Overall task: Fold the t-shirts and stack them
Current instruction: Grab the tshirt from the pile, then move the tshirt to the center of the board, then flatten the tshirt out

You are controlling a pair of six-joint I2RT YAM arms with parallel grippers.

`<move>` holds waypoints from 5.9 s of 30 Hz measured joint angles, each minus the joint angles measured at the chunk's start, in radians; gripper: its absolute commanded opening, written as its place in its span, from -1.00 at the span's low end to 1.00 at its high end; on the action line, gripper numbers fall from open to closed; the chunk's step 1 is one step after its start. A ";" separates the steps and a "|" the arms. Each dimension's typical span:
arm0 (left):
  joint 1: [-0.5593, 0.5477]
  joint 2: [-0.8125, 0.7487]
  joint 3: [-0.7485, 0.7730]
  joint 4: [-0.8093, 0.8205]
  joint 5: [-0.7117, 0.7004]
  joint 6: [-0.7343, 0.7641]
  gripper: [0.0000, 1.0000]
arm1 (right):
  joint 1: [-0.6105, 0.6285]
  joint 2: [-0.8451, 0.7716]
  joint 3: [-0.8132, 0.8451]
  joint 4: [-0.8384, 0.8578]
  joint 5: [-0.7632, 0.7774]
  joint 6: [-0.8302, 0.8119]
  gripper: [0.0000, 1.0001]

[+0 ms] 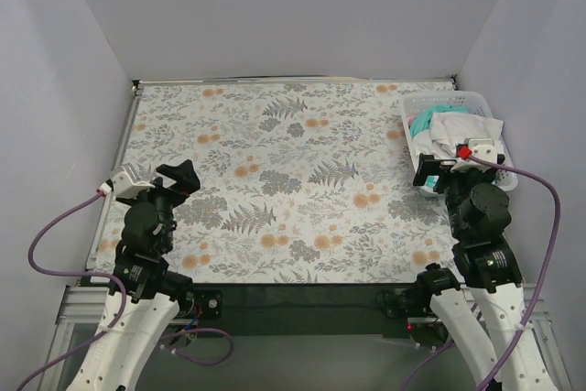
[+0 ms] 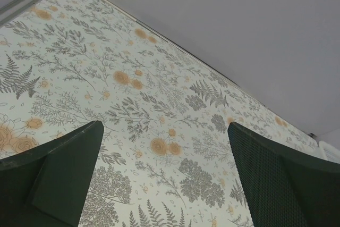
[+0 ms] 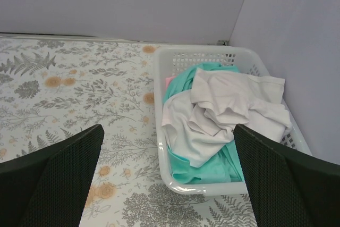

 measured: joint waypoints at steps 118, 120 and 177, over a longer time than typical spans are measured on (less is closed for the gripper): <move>0.060 1.271 0.445 0.056 0.676 0.329 0.61 | 0.060 1.714 0.876 -0.020 -0.610 -0.191 -0.04; 0.060 1.271 0.445 0.057 0.677 0.323 0.62 | 0.060 1.734 0.880 -0.024 -0.608 -0.196 -0.04; 0.048 0.906 0.092 -0.066 0.507 -0.190 0.44 | 0.382 1.622 0.747 -0.029 -0.739 0.149 0.01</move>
